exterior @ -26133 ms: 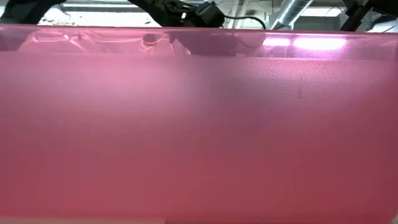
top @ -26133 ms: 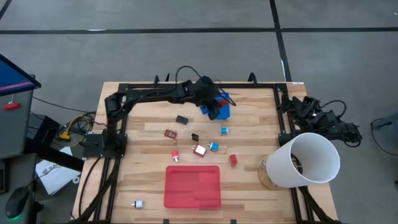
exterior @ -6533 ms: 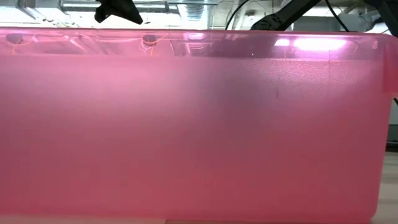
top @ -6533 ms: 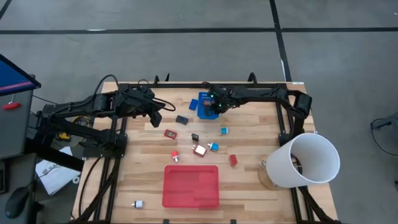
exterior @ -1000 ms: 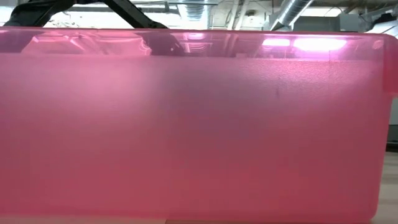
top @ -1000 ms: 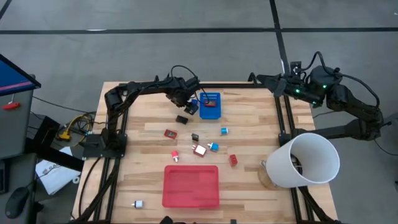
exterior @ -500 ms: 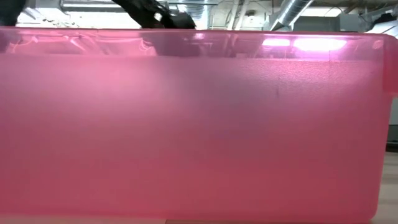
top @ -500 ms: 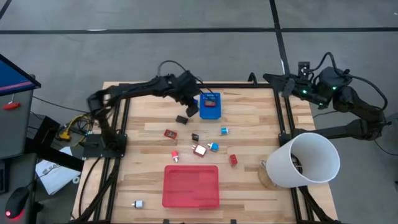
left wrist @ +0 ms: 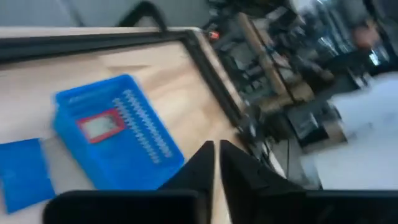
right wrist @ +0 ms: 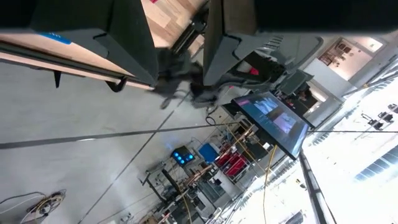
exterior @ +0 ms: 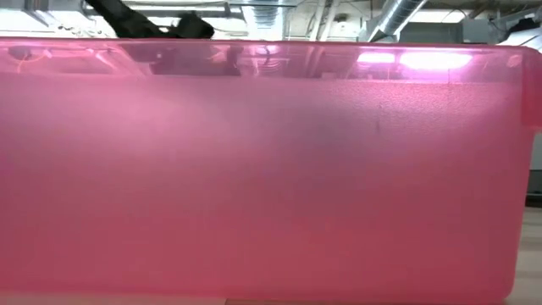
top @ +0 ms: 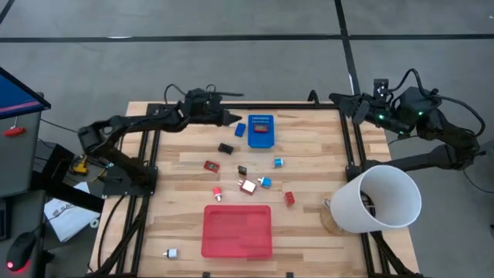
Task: Pick & Place Office items
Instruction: Put the blue digital clock into the blue bin
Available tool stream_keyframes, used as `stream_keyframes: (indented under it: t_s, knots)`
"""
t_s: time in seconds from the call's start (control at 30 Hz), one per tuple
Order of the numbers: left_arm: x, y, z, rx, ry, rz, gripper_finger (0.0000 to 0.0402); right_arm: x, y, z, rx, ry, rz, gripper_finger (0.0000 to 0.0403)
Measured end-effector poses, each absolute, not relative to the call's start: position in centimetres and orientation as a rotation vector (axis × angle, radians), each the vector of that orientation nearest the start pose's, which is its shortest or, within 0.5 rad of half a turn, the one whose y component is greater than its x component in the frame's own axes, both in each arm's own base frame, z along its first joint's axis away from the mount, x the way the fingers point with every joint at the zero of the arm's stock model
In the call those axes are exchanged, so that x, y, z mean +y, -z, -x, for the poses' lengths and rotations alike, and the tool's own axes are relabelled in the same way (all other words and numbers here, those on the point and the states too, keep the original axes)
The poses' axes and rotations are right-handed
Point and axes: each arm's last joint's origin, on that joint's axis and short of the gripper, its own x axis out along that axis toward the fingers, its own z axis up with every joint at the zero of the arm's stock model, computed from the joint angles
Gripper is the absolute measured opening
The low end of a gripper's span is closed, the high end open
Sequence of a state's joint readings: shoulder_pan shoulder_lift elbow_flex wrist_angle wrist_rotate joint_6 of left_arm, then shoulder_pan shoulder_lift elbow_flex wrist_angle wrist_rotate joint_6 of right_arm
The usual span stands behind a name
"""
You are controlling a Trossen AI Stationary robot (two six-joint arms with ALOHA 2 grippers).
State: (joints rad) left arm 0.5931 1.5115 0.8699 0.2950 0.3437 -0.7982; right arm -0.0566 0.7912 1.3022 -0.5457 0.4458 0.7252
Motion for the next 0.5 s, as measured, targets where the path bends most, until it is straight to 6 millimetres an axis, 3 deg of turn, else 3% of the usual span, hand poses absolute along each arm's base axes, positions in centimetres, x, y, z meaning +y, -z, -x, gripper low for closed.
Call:
stream_keyframes:
  t_s: [0.13,0.27,0.5]
  knots:
    - [20.1,-22.8,-29.2,0.285,-0.489,1.11,0.0002,-1.9,-46.0,-11.2,-0.15,0.494,-0.703,0.0123]
    - [22.5,-20.8,-29.9,0.493,-0.559,1.267,0.0001,-1.8,-46.0,-11.2,-0.15,0.488,-0.711,0.0123]
    - [24.4,-20.2,-31.3,0.921,-0.606,1.101,0.0,-1.7,-46.0,-11.2,-0.145,0.475,-0.711,0.0123]
